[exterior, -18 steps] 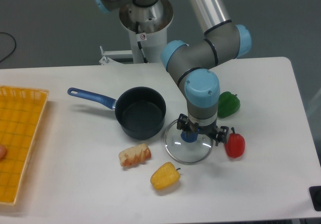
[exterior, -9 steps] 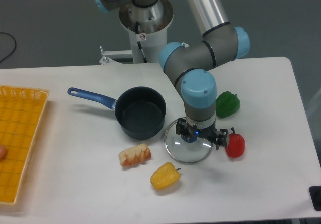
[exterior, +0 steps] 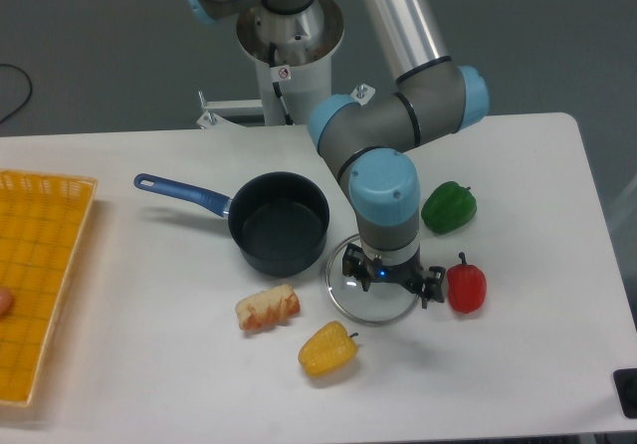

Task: Pick up the yellow pepper
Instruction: 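Move the open gripper over the yellow pepper and lower onto it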

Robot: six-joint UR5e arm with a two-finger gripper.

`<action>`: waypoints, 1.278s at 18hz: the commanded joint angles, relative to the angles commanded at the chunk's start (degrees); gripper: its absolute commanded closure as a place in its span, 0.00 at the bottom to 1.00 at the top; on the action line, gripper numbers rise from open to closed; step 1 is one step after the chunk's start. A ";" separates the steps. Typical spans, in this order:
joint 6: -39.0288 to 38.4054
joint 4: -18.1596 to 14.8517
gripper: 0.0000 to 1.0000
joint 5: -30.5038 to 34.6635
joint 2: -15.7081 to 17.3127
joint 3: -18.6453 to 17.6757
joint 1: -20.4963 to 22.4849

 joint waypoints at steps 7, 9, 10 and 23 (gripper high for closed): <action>5.01 -0.09 0.00 -0.18 -1.84 0.00 -3.07; 5.10 -0.09 0.00 -0.18 -2.37 0.27 -3.95; 5.02 -0.09 0.00 -0.18 -2.55 0.35 -4.13; 6.51 0.26 0.00 -0.35 -5.89 2.38 -6.50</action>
